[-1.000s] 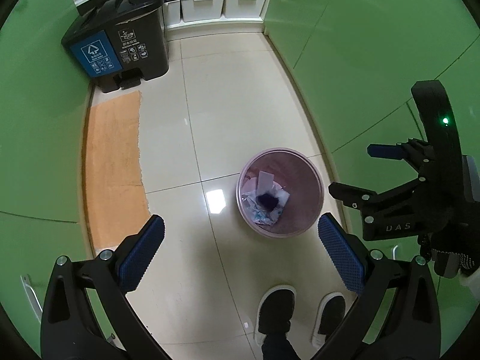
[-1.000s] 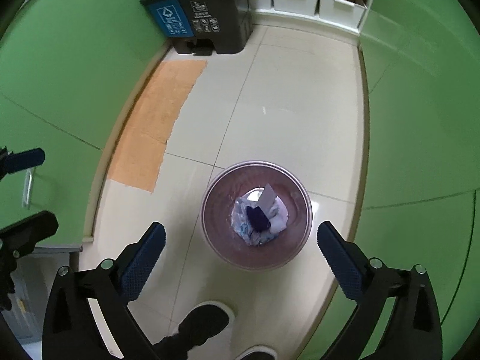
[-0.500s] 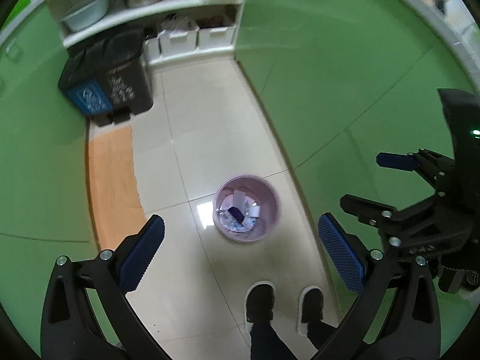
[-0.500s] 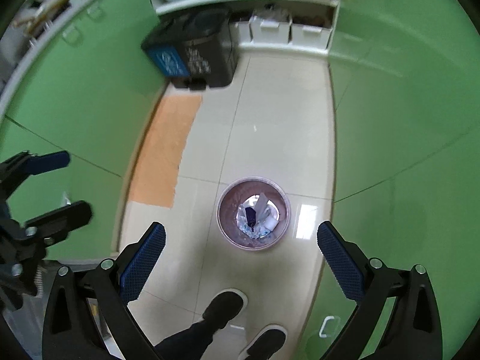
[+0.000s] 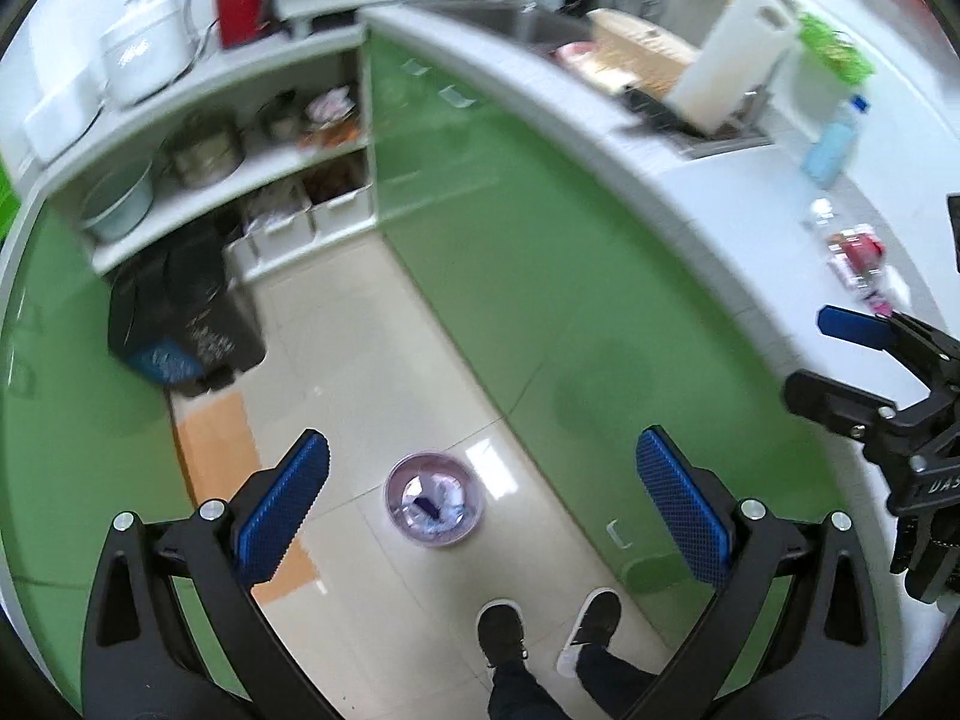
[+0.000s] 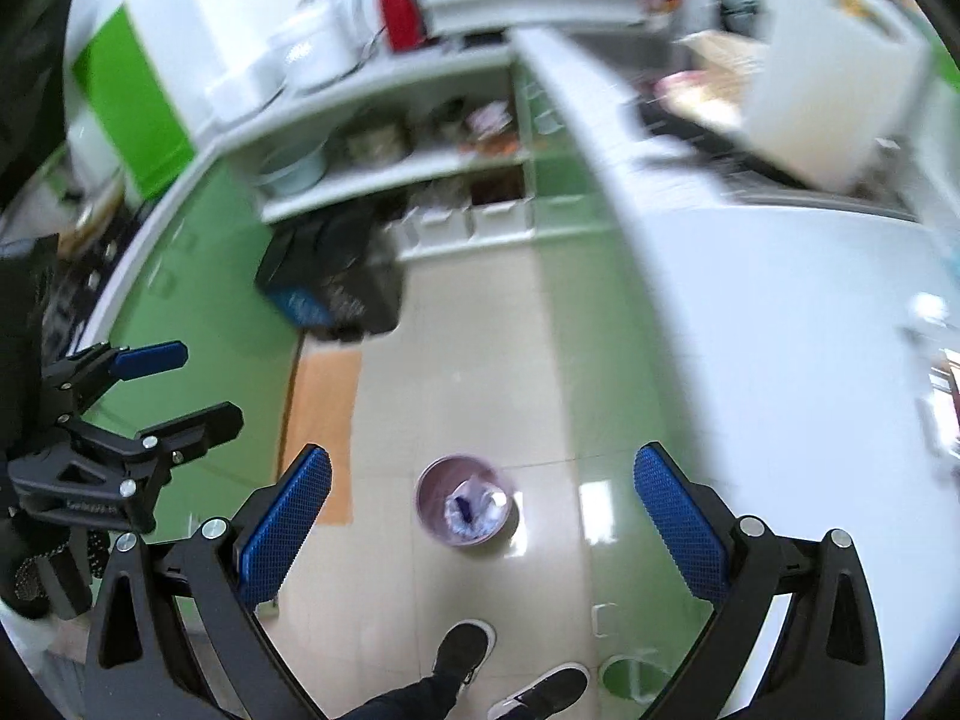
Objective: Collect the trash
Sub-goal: 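Move both open grippers back to the counter, then grasp the clear plastic bottle with the left gripper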
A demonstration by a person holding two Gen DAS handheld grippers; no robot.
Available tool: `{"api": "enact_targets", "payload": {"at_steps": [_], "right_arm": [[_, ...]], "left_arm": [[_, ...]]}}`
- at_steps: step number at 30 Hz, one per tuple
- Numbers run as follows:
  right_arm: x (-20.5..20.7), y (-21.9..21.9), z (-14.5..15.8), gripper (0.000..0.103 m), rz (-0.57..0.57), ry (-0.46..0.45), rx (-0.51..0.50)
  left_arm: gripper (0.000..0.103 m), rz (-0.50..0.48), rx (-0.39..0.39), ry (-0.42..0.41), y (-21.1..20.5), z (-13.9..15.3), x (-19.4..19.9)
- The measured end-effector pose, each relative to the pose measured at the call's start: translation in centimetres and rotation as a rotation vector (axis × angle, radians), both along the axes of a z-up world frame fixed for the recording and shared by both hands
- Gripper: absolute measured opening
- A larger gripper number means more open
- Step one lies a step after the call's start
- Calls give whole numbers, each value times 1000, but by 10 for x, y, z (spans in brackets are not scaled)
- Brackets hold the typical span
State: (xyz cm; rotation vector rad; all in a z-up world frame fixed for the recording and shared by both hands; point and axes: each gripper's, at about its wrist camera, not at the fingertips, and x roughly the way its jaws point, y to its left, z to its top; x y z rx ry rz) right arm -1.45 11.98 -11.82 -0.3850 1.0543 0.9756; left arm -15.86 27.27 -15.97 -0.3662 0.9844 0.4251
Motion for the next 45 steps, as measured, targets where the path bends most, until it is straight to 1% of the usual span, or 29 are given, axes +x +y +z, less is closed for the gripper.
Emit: {"api": "enact_targets", "payload": {"at_steps": [3, 5, 9, 12, 17, 20, 23, 27, 31, 35, 38, 42, 45], "right_arm": [[26, -54, 27, 97, -113, -36, 19], [39, -85, 39, 97, -178, -49, 26], [68, -152, 55, 97, -291, -80, 28], [85, -195, 60, 97, -362, -96, 28], [105, -246, 58, 97, -450, -104, 27], [116, -271, 57, 97, -480, -103, 25], [126, -289, 56, 97, -492, -95, 27], [137, -307, 51, 97, -496, -81, 32], [147, -317, 42, 97, -491, -57, 39], [157, -325, 35, 97, -477, -33, 48], [162, -330, 30, 97, -464, -21, 51], [171, -340, 23, 97, -453, -2, 55], [177, -345, 19, 97, -448, 12, 58]], "left_arm": [[100, -57, 17, -27, -24, 23, 23], [100, -95, 22, -39, -41, 33, 41], [100, -175, 29, -71, -76, 52, 83], [100, -231, 29, -95, -104, 65, 117], [100, -306, 19, -105, -146, 70, 168], [100, -340, -3, -93, -174, 66, 207], [100, -362, -17, -77, -196, 61, 237], [100, -369, -33, -52, -219, 52, 274], [100, -342, -52, -7, -235, 37, 308], [100, -282, -85, 39, -241, 19, 334], [100, -218, -128, 80, -240, 2, 352], [100, -160, -160, 99, -239, -9, 368], [100, -122, -190, 94, -237, -12, 376]]}}
